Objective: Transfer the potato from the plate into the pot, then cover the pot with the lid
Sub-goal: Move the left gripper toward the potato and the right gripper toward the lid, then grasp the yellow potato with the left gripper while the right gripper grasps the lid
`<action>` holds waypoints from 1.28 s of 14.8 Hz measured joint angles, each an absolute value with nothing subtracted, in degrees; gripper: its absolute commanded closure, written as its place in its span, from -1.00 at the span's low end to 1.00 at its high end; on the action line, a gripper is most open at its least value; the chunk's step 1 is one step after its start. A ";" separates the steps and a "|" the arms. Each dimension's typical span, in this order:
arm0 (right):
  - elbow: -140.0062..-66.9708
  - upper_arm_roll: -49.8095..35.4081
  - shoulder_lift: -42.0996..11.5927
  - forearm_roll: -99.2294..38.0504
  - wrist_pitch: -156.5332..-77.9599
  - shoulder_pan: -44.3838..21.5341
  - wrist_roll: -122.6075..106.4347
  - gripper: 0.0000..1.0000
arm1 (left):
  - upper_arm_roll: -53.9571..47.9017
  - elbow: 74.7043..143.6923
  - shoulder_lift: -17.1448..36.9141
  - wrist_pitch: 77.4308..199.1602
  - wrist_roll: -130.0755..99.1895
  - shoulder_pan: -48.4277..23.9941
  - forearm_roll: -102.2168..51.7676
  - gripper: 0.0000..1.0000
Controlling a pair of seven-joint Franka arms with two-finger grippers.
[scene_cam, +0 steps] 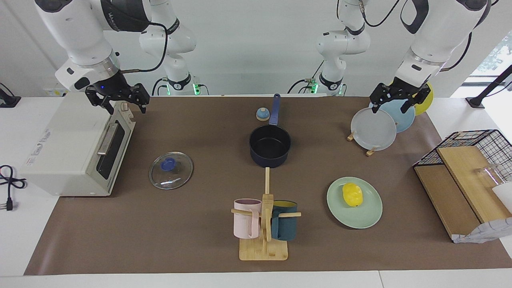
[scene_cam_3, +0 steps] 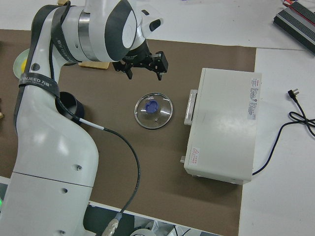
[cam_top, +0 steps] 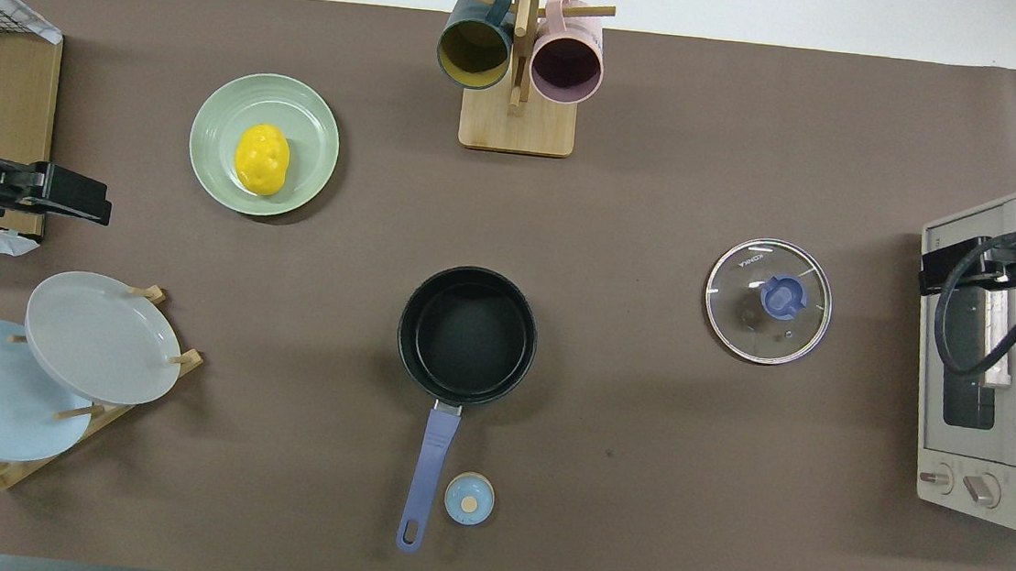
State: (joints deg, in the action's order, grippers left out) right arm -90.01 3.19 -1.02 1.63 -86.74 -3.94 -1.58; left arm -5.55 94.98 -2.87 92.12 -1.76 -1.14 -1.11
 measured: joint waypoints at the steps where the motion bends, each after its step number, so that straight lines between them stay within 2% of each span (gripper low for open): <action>1: -90.01 3.19 -1.02 1.63 -86.74 -3.94 -1.58 -1.00 | -5.54 94.98 -2.87 92.12 -1.76 -1.14 -1.11 -1.00; 7: -90.70 3.19 -0.92 1.61 -87.75 -4.00 -1.58 -1.00 | -5.54 95.08 -2.87 92.48 -1.76 -1.14 -1.11 -1.00; 12: -101.80 3.18 0.27 1.10 -102.28 -4.10 -3.71 -1.00 | -5.86 95.51 -1.42 96.85 -2.48 -1.18 -1.23 -1.00; 14: -106.20 3.17 -0.52 0.30 -108.88 -4.16 -3.87 -1.00 | -6.18 94.03 3.17 98.12 -2.52 -1.24 -1.25 -1.00; 19: -118.08 2.96 -3.12 0.09 -123.40 -6.99 -4.06 -1.00 | -6.61 85.21 23.39 107.75 -2.83 -3.96 -1.32 -1.00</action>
